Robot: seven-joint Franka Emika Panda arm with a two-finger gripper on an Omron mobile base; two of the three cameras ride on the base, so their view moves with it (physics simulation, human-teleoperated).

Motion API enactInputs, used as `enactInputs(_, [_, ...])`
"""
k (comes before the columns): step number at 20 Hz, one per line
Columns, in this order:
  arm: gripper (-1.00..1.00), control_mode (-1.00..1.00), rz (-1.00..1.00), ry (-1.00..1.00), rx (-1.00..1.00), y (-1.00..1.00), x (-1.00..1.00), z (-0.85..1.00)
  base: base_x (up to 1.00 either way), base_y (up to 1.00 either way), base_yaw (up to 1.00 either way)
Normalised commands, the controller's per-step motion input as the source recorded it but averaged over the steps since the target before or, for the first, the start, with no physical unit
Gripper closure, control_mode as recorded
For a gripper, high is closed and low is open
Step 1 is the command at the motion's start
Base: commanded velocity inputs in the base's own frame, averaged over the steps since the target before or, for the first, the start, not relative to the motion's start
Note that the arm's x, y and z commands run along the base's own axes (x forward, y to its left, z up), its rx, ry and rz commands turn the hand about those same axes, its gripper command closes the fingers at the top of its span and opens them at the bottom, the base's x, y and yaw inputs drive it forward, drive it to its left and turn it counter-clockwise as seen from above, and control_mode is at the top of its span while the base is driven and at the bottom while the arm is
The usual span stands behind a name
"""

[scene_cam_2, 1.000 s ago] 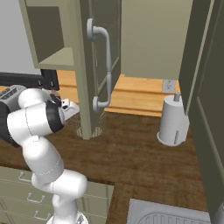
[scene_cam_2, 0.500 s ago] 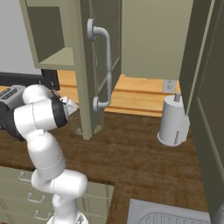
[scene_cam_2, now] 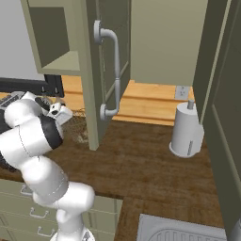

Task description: Open the cabinet, pick up the bread from the cabinet and place it in the basket. Then move the basket to the dining counter.

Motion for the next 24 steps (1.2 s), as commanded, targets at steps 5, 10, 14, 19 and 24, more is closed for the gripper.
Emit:
enactInputs(5, [1.00, -1.00, 0.00, -0.18, 0.04, 0.00, -1.00, 0.90, 0.00, 0.00, 0.00])
enactInputs(10, [1.00, -1.00, 0.00, -0.04, 0.12, 0.00, -0.95, 1.00, 0.00, 0.00, 0.00])
enactInputs(14, [1.00, -1.00, 0.00, 0.00, 0.16, 0.00, -0.87, 1.00, 0.00, 0.00, 0.00])
enactInputs(19, [1.00, -1.00, 0.00, 0.00, 0.05, -0.08, -0.51, 1.00, 0.00, 0.00, 0.00])
enactInputs(24, [1.00, -1.00, 0.00, 0.00, 0.00, -0.16, -0.44, 0.87, 0.00, 0.00, 0.00])
